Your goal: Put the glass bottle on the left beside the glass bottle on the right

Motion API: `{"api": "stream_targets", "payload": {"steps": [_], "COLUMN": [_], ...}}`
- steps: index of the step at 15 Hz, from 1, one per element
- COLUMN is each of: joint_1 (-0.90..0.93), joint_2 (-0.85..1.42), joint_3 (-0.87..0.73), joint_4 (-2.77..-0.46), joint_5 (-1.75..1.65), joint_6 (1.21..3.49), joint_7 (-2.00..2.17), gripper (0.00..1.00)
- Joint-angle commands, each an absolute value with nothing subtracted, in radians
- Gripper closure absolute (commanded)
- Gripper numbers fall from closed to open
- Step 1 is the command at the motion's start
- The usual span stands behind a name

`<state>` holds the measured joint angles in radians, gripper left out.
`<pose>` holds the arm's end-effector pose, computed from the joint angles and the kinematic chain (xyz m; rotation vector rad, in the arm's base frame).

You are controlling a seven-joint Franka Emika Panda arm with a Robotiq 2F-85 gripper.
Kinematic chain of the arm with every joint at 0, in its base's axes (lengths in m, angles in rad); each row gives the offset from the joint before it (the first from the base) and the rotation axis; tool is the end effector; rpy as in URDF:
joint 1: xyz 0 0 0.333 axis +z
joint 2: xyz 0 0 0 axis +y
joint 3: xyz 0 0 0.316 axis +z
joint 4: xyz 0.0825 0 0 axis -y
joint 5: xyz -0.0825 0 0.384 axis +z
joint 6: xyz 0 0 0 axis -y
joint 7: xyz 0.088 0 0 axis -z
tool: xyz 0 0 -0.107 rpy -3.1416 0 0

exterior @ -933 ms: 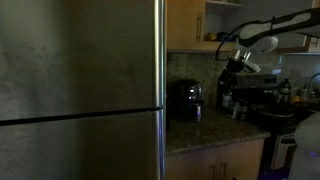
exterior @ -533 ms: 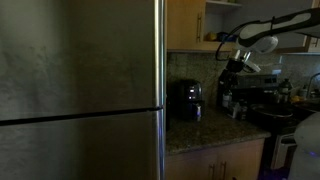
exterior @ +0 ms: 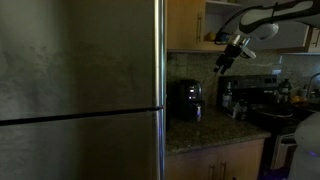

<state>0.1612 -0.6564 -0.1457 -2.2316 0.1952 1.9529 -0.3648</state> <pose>0.3800 0.0023 0.6467 -2.8187 -0.5050 -0.5975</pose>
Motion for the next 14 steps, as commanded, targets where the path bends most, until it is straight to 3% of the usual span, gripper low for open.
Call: {"api": "stream_targets", "payload": {"steps": [1,10,14], "joint_1": [0.146,0.236,0.225], "joint_2": [-0.635,-0.554,-0.469], "joint_3": [-0.136,-0.046,0.046], "joint_4": [-2.170,-2.158,-2.144], "joint_5": [0.217,0.244,0.178], "joint_6": [1.950,1.875,1.956], "joint_7": [-0.365,-0.410,-0.344], "gripper": [0.00,0.00,0.00]}}
